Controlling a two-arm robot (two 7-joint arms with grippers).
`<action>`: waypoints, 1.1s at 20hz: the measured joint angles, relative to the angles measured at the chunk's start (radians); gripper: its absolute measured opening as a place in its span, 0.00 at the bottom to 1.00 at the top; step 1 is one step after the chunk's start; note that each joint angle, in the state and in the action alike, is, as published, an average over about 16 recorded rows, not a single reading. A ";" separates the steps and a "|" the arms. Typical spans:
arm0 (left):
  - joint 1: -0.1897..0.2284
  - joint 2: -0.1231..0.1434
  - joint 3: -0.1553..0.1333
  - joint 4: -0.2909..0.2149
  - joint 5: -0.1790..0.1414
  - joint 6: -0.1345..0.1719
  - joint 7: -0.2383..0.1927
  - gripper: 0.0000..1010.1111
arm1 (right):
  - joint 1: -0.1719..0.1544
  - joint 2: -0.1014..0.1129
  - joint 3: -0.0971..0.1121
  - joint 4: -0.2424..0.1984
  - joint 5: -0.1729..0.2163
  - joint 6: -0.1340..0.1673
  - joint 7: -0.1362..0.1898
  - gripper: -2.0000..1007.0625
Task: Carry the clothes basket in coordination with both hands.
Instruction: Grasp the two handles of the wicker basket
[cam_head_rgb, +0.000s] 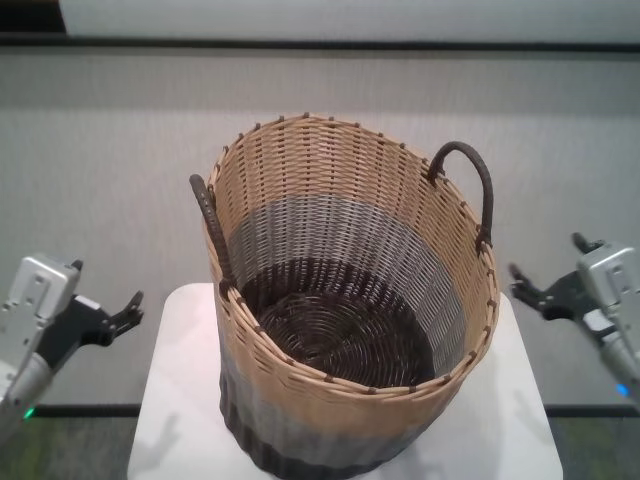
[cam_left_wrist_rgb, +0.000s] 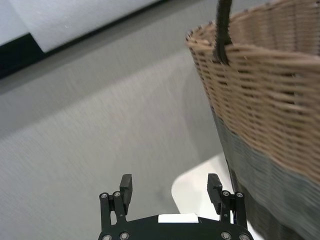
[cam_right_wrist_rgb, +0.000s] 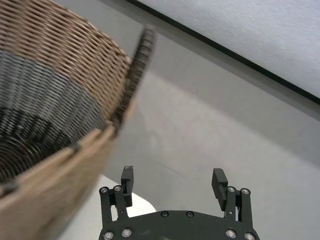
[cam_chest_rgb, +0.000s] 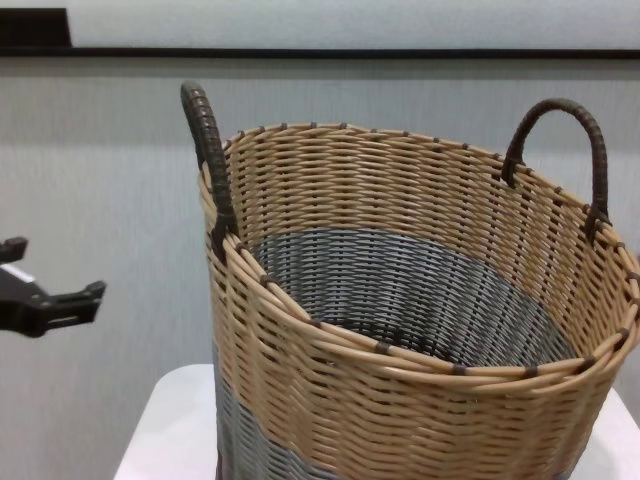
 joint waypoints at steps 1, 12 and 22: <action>0.003 0.009 -0.004 -0.011 -0.005 0.011 -0.011 0.99 | -0.006 0.010 0.008 -0.012 0.004 0.013 0.008 0.99; 0.014 0.101 -0.070 -0.153 -0.081 0.115 -0.158 0.99 | -0.068 0.125 0.153 -0.183 0.178 0.230 0.168 0.99; -0.004 0.088 -0.110 -0.179 -0.104 0.108 -0.204 0.99 | -0.040 0.098 0.260 -0.266 0.408 0.395 0.301 0.99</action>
